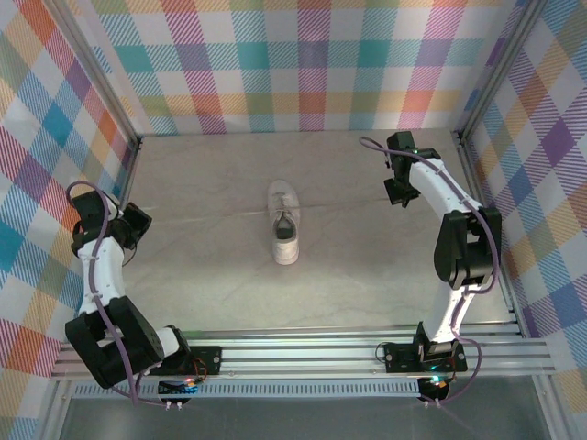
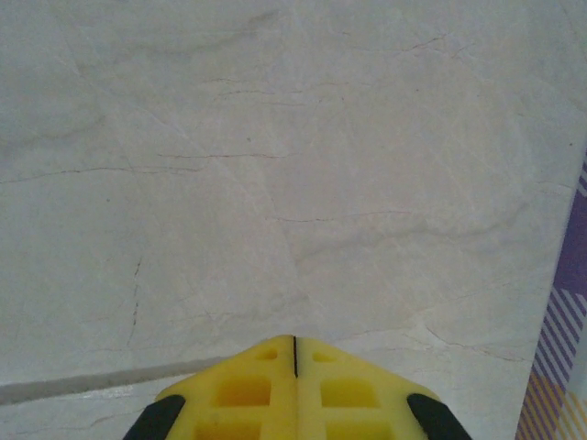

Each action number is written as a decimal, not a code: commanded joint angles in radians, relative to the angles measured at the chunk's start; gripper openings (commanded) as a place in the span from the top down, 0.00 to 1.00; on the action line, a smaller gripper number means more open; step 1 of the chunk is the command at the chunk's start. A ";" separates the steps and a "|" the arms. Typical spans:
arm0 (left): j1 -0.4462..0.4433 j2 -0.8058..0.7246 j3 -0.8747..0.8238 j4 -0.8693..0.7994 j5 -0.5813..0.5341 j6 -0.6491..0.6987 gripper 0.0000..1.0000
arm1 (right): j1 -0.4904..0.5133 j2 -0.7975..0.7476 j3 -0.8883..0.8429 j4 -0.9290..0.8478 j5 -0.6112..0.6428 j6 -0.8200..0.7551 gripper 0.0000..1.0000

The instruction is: Tie the shoes

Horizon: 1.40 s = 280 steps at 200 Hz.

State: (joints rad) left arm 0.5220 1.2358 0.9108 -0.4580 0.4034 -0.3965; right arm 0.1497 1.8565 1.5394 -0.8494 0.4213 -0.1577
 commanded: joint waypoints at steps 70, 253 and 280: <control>0.044 0.133 -0.048 0.007 0.009 0.060 1.00 | -0.088 -0.038 -0.053 0.071 -0.058 -0.027 1.00; 0.014 0.203 0.022 -0.113 0.060 0.187 1.00 | 0.254 0.002 -0.071 0.251 -0.632 -0.268 0.51; 0.009 0.223 0.038 -0.116 0.077 0.186 1.00 | 0.336 0.121 0.023 0.287 -0.726 -0.242 0.39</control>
State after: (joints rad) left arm 0.5381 1.4460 0.9154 -0.5705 0.4393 -0.2192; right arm 0.4534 1.8954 1.4731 -0.6060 -0.1074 -0.4034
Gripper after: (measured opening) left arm 0.043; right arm 0.567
